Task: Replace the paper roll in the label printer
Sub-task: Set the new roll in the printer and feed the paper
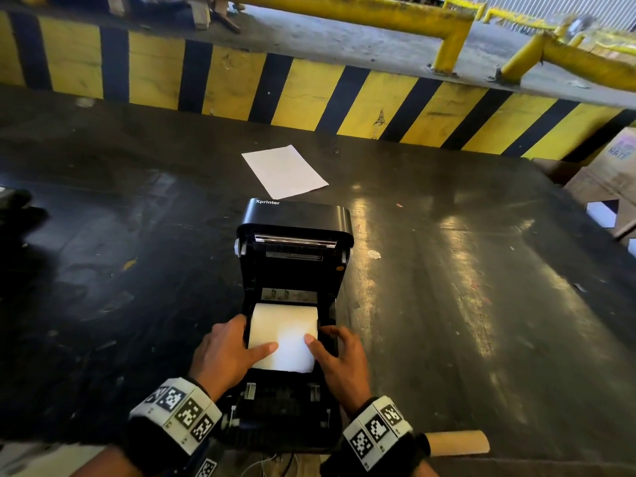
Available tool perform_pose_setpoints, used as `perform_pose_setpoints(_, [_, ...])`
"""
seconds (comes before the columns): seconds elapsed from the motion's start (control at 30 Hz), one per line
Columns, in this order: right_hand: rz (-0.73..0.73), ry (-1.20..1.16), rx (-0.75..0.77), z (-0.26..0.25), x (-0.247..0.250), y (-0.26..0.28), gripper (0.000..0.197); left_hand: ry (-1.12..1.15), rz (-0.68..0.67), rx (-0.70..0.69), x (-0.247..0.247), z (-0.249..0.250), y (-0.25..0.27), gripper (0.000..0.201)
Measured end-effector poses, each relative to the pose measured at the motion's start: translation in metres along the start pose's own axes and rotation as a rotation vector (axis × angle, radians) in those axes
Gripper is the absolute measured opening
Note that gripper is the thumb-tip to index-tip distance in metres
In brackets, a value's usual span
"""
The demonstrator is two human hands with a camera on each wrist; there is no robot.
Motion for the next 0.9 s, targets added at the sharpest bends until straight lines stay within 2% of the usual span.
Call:
perform_pose_setpoints(0.07, [0.038, 0.008, 0.018, -0.002, 0.006, 0.000, 0.034, 0.003, 0.018, 0.000, 0.002, 0.002, 0.005, 0.039])
perform_pose_setpoints(0.13, [0.053, 0.025, 0.028, -0.001, 0.006, 0.001, 0.031, 0.002, 0.034, -0.001, 0.002, 0.001, 0.011, 0.033])
perform_pose_setpoints(0.3, [0.096, 0.071, 0.016, 0.013, 0.006, 0.003, 0.054, 0.033, 0.093, -0.008, 0.002, -0.006, 0.024, 0.021])
perform_pose_setpoints(0.57, [-0.058, 0.157, 0.047, 0.024, -0.011, 0.017, 0.032, 0.372, 0.050, -0.013, -0.005, -0.030, 0.025, 0.024])
perform_pose_setpoints(0.63, [-0.064, 0.150, 0.051, 0.037, -0.017, 0.014, 0.031, 0.403, 0.034, -0.039, -0.006, -0.032, 0.026, 0.024])
perform_pose_setpoints(0.77, [-0.088, 0.156, 0.071, 0.035, -0.017, 0.014, 0.013, 0.434, 0.038, -0.068, -0.007, -0.032, 0.027, 0.020])
perform_pose_setpoints(0.9, [-0.130, 0.175, 0.078, 0.036, -0.020, 0.011, 0.012, 0.473, 0.061, -0.065, -0.008, -0.035, 0.029, 0.020])
Point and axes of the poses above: each hand's wrist, its own y-axis away from the middle knuckle, its own x-axis out of the back of the hand, z = x × y, the point moved 9 cm from there along -y, towards the middle knuckle, and after that the axes turned 6 degrees about y, right-handed, at the moved point
